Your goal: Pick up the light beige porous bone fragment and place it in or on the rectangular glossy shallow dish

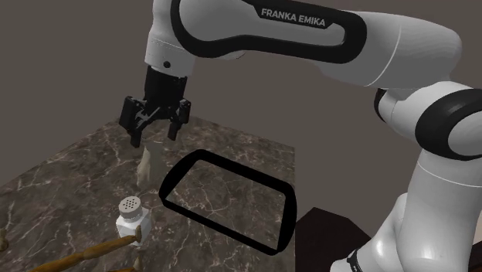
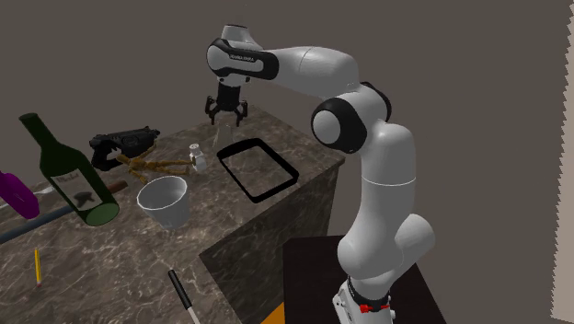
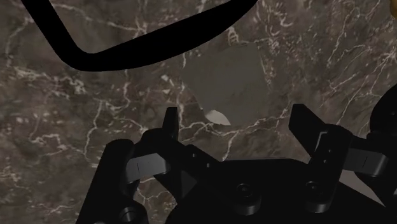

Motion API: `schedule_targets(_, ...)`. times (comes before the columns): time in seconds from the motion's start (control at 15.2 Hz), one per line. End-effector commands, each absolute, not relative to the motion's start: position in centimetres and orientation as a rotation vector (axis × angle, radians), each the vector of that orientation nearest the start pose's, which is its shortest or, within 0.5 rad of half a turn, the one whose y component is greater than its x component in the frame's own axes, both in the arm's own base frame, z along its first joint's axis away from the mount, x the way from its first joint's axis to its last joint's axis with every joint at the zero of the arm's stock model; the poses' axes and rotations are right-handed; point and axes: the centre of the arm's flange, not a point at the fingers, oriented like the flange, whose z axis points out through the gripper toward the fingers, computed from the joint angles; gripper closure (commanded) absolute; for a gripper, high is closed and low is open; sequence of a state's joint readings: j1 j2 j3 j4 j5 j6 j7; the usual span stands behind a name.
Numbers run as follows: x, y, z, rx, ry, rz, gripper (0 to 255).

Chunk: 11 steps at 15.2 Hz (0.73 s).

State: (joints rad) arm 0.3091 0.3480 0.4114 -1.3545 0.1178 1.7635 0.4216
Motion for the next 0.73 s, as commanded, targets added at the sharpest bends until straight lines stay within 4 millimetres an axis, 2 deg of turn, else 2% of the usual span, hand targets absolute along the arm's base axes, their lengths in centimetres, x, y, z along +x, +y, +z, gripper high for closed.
schedule_targets(0.0, 52.2, 41.7, 54.0, -2.856, -0.362, 0.087, 0)
schedule_targets(0.2, 52.0, 42.1, 52.7, -2.856, -0.362, 0.087, 0)
schedule_targets(0.66, 52.0, 42.1, 52.7, -2.856, -0.362, 0.087, 0)
